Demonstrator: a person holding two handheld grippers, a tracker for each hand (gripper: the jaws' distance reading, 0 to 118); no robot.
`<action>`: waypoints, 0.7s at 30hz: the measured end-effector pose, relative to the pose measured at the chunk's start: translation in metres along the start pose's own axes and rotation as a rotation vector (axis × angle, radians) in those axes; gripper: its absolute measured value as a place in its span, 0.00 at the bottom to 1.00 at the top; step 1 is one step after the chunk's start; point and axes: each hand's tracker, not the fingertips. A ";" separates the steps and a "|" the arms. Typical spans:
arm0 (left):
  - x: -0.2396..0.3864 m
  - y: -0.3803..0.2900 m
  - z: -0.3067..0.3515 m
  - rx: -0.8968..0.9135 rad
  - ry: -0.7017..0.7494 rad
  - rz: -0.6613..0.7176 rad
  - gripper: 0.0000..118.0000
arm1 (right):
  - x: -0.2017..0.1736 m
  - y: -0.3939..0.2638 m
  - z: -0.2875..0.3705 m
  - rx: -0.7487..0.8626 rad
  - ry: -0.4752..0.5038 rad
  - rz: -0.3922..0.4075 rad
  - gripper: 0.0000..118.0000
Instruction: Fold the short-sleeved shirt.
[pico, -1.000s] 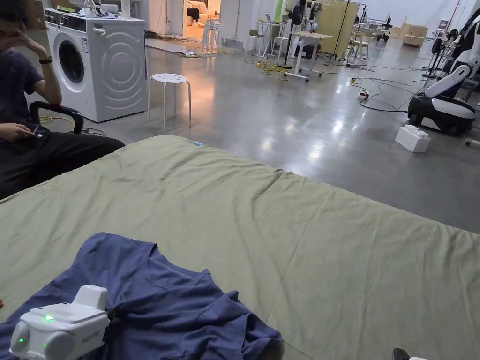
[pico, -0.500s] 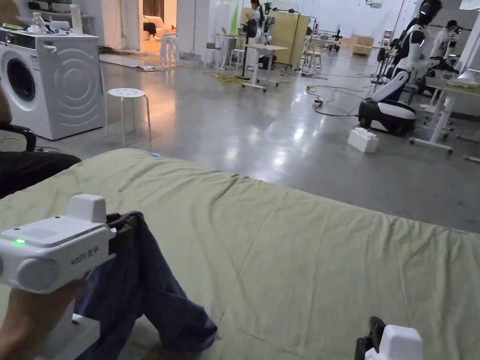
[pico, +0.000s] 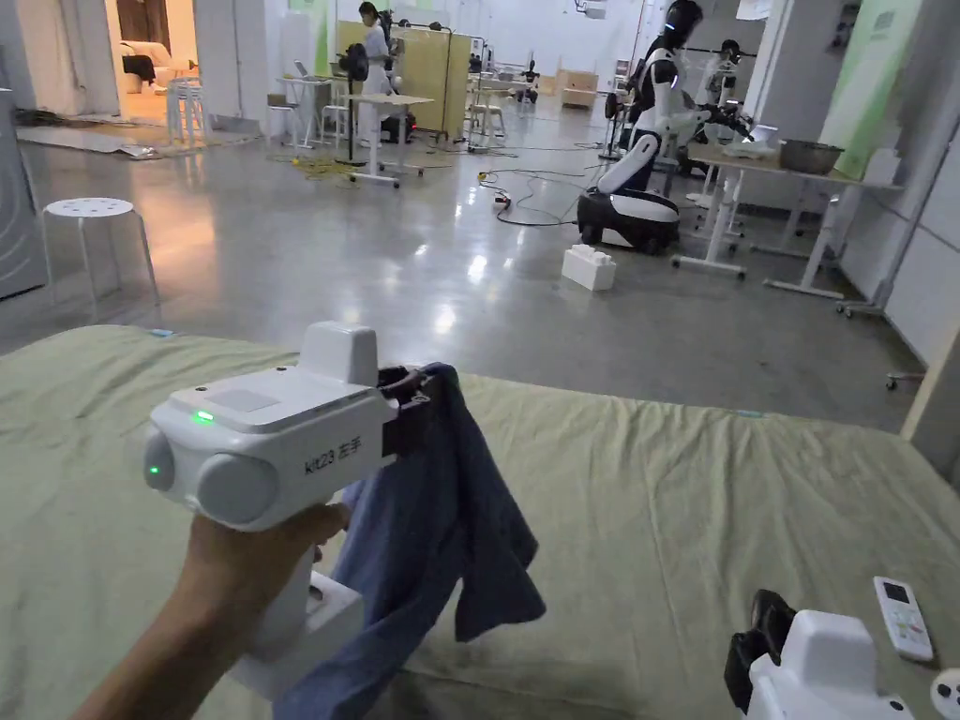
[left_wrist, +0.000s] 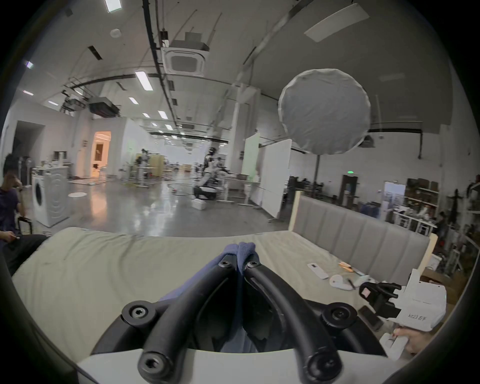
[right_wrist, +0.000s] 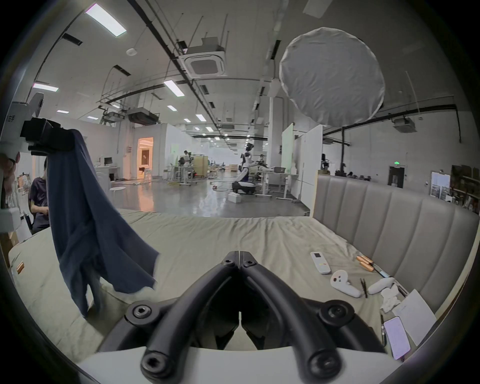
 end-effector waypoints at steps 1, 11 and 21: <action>0.010 -0.005 -0.009 -0.019 -0.030 0.004 0.03 | 0.005 -0.001 0.001 -0.001 -0.011 -0.001 0.00; 0.110 -0.127 -0.085 -0.355 -0.135 0.052 0.03 | 0.044 -0.023 0.010 -0.053 -0.079 -0.010 0.00; 0.090 -0.192 -0.072 -0.456 -0.002 0.071 0.48 | 0.035 -0.040 0.003 -0.107 -0.043 0.016 0.00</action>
